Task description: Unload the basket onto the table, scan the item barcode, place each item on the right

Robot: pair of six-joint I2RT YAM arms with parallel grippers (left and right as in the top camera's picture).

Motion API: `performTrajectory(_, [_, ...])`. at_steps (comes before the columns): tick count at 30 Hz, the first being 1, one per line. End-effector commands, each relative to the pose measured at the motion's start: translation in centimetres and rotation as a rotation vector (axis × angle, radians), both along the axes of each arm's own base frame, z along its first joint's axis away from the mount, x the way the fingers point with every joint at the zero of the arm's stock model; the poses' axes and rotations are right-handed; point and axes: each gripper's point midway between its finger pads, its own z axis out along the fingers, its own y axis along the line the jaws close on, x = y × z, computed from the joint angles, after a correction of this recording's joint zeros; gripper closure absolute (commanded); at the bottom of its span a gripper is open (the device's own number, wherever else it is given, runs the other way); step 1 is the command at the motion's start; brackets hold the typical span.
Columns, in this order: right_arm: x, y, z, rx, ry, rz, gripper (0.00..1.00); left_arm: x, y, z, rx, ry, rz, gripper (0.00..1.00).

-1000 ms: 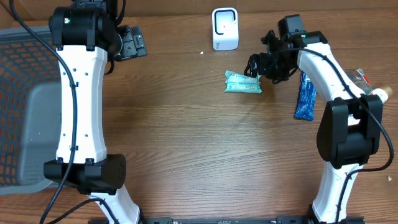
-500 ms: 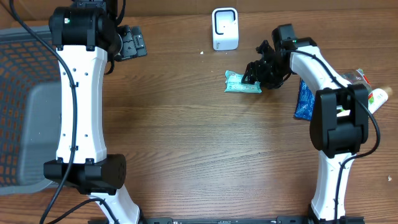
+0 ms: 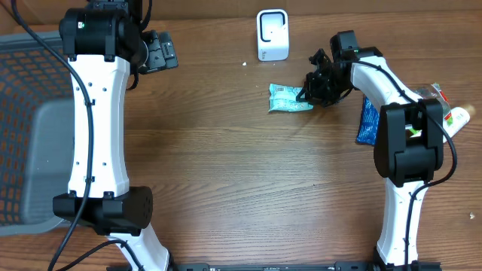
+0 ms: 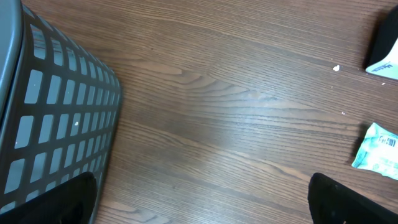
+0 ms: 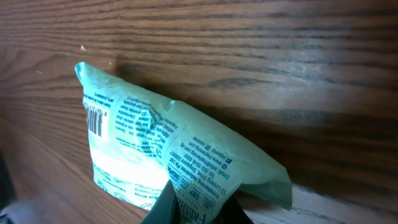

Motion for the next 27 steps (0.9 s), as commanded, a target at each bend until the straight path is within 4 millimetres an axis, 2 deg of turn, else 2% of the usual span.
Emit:
performTrajectory(1, [-0.5, 0.7, -0.7, 0.093, 0.047, 0.009, 0.96, 0.1, 0.2, 0.0, 0.018, 0.002, -0.009, 0.0])
performTrajectory(3, [-0.1, 1.3, 1.5, 0.203, 0.007, 0.049, 0.96, 0.1, 0.2, 0.0, 0.018, 0.002, -0.009, 0.0])
performTrajectory(5, [0.2, 1.9, 4.6, 0.322, -0.049, 0.104, 0.96, 0.1, 0.2, 0.0, 0.018, 0.002, -0.009, 0.01])
performTrajectory(8, [0.2, 1.5, 9.0, 0.387, -0.116, 0.156, 0.96, 0.1, 0.2, 0.0, 0.018, 0.002, -0.009, 0.0])
performTrajectory(13, [-1.8, 1.1, 14.8, 0.353, -0.254, 0.296, 0.96, 0.1, 0.2, 0.0, 0.018, 0.002, -0.009, 0.0])
performTrajectory(17, [-3.1, 0.3, 18.3, 0.25, -0.364, 0.359, 0.96, 0.1, 0.2, 0.0, 0.018, 0.002, -0.009, 0.0])
performTrajectory(21, [-4.0, -0.3, 21.8, 0.104, -0.483, 0.386, 0.96, 0.1, 0.2, 0.0, 0.018, 0.002, -0.009, 0.0])
performTrajectory(27, [-5.4, -0.5, 28.7, 0.046, -0.699, 0.391, 0.96, 0.1, 0.2, 0.0, 0.018, 0.002, -0.009, 0.0])
